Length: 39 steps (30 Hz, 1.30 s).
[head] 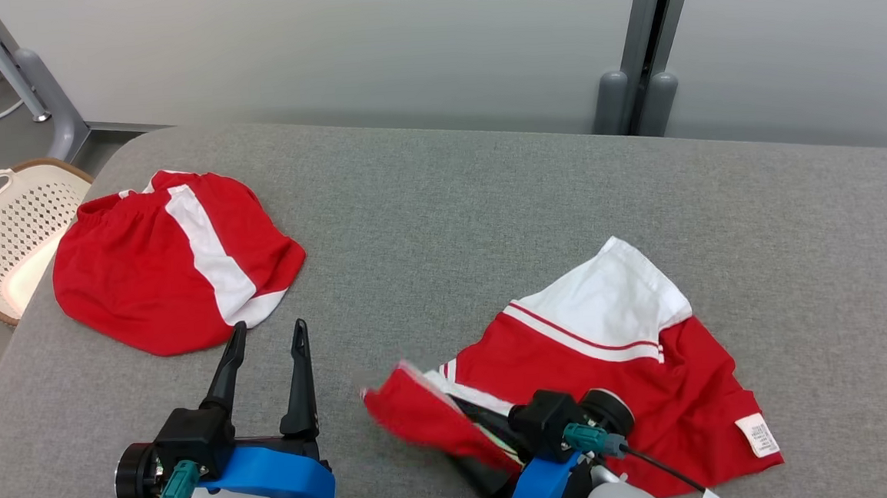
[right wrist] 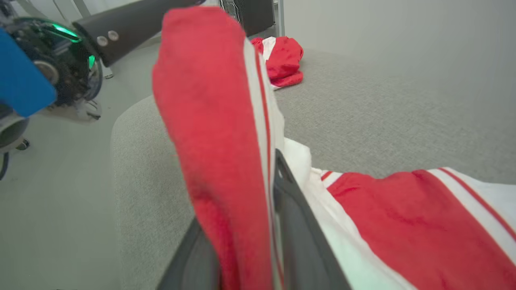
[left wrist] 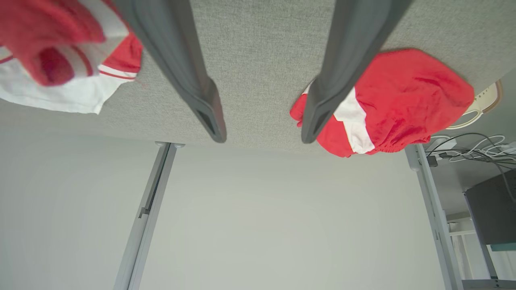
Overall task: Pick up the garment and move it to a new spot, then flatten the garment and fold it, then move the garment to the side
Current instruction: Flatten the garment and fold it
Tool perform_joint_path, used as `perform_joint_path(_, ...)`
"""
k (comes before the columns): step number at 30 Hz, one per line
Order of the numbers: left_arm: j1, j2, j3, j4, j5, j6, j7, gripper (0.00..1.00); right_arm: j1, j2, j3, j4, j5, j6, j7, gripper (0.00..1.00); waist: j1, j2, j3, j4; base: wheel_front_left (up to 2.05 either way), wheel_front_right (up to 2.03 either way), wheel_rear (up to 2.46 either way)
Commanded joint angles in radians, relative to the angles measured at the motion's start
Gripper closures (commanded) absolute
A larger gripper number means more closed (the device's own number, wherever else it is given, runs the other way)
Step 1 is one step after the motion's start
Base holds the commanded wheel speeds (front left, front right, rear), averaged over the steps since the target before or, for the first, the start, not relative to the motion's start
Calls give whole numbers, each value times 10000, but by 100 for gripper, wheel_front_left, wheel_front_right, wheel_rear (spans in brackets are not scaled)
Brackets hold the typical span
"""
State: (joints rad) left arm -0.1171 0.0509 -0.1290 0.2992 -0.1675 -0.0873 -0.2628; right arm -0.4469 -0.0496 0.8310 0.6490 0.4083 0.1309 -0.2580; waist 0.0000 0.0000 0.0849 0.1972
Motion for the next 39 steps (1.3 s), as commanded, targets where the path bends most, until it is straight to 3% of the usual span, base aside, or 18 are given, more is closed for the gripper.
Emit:
perform_joint_path(1,-111,-7,36,11,-20,72,-30,0,101,-25,145,-28,205,-1,-48,0,0,0,-22,-8,0,0,0)
perform_joint_path(5,97,-7,232,0,47,70,-30,0,65,-24,397,-281,544,-1,-81,0,0,0,-157,-187,0,0,0)
perform_joint_path(11,310,-9,407,-53,108,94,-30,0,438,-29,-895,-1546,-153,-1,-82,0,0,0,-384,-541,0,0,0)
perform_joint_path(20,570,-6,529,-176,195,87,-30,0,2156,-509,-4880,-3603,-1608,-1,-79,0,0,0,-591,-995,0,0,0)
perform_joint_path(30,761,-6,644,-176,378,8,-30,0,4241,-262,-8365,-4638,-2667,-1,-80,0,0,0,-704,-1265,0,0,0)
perform_joint_path(39,611,-3,590,-45,487,-22,-30,0,4611,-23,-8814,-4791,-2940,-1,63,0,0,0,-668,-1496,0,0,0)
